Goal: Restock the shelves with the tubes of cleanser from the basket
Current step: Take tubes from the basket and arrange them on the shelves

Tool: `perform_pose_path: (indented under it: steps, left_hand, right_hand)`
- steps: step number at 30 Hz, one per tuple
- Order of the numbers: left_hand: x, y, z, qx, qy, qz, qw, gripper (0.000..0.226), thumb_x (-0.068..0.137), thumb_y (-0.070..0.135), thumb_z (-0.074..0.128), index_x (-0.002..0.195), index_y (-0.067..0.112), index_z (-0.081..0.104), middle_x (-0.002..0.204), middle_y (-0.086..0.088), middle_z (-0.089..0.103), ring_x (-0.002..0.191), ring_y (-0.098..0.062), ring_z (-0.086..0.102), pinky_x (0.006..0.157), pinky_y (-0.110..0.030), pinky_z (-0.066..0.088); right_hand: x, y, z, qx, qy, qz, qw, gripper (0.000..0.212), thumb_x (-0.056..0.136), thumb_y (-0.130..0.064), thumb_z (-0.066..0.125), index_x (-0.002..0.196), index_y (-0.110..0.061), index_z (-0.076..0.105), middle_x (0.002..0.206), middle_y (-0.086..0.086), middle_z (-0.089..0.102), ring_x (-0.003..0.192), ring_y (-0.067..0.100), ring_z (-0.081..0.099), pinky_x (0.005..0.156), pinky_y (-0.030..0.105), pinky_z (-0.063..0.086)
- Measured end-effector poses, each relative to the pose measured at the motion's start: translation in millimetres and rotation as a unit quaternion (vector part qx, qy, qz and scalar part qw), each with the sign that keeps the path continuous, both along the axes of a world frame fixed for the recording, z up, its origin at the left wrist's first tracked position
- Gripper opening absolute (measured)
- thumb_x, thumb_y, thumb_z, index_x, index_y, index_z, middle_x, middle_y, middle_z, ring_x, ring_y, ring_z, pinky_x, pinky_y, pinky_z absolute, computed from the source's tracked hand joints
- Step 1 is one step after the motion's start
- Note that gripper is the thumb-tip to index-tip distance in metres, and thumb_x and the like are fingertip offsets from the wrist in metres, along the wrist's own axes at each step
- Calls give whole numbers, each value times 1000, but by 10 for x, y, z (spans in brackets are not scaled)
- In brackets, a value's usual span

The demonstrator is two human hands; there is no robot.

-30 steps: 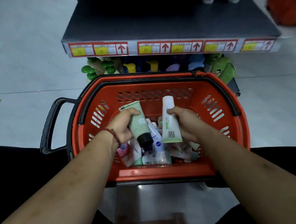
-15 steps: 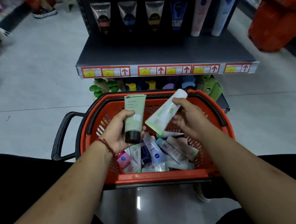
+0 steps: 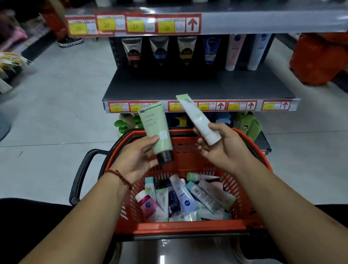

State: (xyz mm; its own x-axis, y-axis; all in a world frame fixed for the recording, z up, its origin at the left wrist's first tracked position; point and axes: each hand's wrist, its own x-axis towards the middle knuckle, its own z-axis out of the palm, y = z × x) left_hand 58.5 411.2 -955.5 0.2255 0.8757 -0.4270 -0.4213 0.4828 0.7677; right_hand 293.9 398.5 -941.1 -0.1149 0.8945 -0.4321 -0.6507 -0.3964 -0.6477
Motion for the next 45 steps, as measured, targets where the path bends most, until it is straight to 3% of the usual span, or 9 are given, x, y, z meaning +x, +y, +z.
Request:
perform_pose_path:
  steps: [5,8,14,18,24,28,33,39,45]
  left_hand:
    - [-91,142,269,101,101,-16,990,45,83,17,74,125,7,64,117,-13,73,101,-25,71,85,-38,59]
    - [-134,220,462,141,134,9,981,42,80,16,77,119,9,67,114,-12,75,96,-23,73,75,-33,59]
    - [-216,333,920,196,125,22,972,43,77,10,76,118,3,66,112,-13,75,96,-26,74,71,-29,60]
    - [-228,453,1266,238,138,34,961,42,74,11,76,114,4,66,113,-13,75,97,-27,74,72,-29,59]
    - [-99,742,1962,311,115,27,943,37,76,8,73,113,9,65,114,-9,74,101,-25,73,77,-30,60]
    - [28,1061,2443,331,106,23,937,40,83,0,70,122,2,61,119,-11,72,102,-25,73,78,-31,60]
    - [156,1546,2836,336,141,26,931,38,84,-3,71,121,3,63,114,-10,75,102,-25,74,83,-33,62]
    - [327,2259,2884,304,221,42,926,30,81,0,77,104,17,66,104,-5,76,91,-19,74,63,-27,59]
    - [460,2714,2723,300,249,35,920,27,83,2,76,103,17,67,105,-4,75,98,-22,71,79,-33,59]
  right_hand:
    - [-128,142,299,61,23,-5,998,46,80,-4,59,125,5,57,98,16,67,78,23,64,73,30,53]
    - [-140,255,533,103,-5,-3,995,30,91,1,52,120,6,56,88,16,70,81,26,67,71,30,58]
    - [3,396,975,164,-113,-24,980,31,93,-5,64,121,6,60,100,24,72,101,34,71,90,44,59]
    - [80,475,1279,177,-152,-51,971,24,92,-13,68,111,-2,61,94,20,67,82,29,68,84,46,61]
    - [156,652,1769,225,-151,-49,961,12,90,-5,68,99,-3,61,97,20,70,89,37,67,90,52,58]
    - [175,789,2150,269,-184,-39,945,18,88,-3,69,104,-1,61,103,25,72,94,40,68,93,55,56]
    - [205,1034,2522,284,-219,-38,933,20,89,-3,69,108,-2,62,110,26,72,102,36,73,63,40,61]
    - [258,1381,2679,287,-252,-52,923,24,85,-3,74,106,0,61,106,23,74,97,34,75,83,50,61]
    - [344,1706,2660,277,-270,-62,920,27,85,-4,75,109,0,63,106,18,75,97,32,75,88,54,59]
